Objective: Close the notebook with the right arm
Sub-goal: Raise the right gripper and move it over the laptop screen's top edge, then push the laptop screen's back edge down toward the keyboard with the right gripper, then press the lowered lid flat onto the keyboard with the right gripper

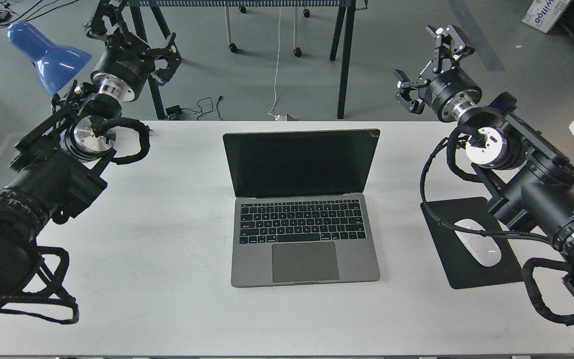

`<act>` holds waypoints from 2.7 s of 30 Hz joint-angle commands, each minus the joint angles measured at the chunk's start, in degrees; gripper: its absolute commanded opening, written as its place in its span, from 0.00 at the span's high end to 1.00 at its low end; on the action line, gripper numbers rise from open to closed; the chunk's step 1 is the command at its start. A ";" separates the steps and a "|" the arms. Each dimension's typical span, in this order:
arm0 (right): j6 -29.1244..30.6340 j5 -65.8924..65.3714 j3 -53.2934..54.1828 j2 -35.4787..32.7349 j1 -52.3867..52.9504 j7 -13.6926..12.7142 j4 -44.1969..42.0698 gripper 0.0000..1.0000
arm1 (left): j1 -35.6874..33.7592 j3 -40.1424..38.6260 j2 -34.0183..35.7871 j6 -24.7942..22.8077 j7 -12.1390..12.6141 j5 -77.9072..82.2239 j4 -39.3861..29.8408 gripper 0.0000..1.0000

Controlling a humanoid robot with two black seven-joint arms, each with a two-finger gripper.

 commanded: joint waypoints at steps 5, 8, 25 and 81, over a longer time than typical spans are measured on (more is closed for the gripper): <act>-1.63 -0.08 -6.09 4.83 1.39 0.07 -2.15 0.00 | 0.09 0.27 0.00 0.00 0.00 0.00 0.00 0.00; -1.81 0.00 -6.26 4.92 1.39 0.16 -2.15 0.00 | 0.09 0.36 0.00 0.00 0.00 0.09 0.00 0.00; -1.72 0.00 -13.64 1.15 -3.61 -0.37 12.42 0.00 | 0.09 0.36 -0.09 0.00 0.00 0.09 0.00 0.00; -1.11 -9.75 -25.78 -2.46 -18.12 0.07 17.88 0.00 | 0.09 0.45 -0.09 0.00 0.00 0.18 0.00 0.00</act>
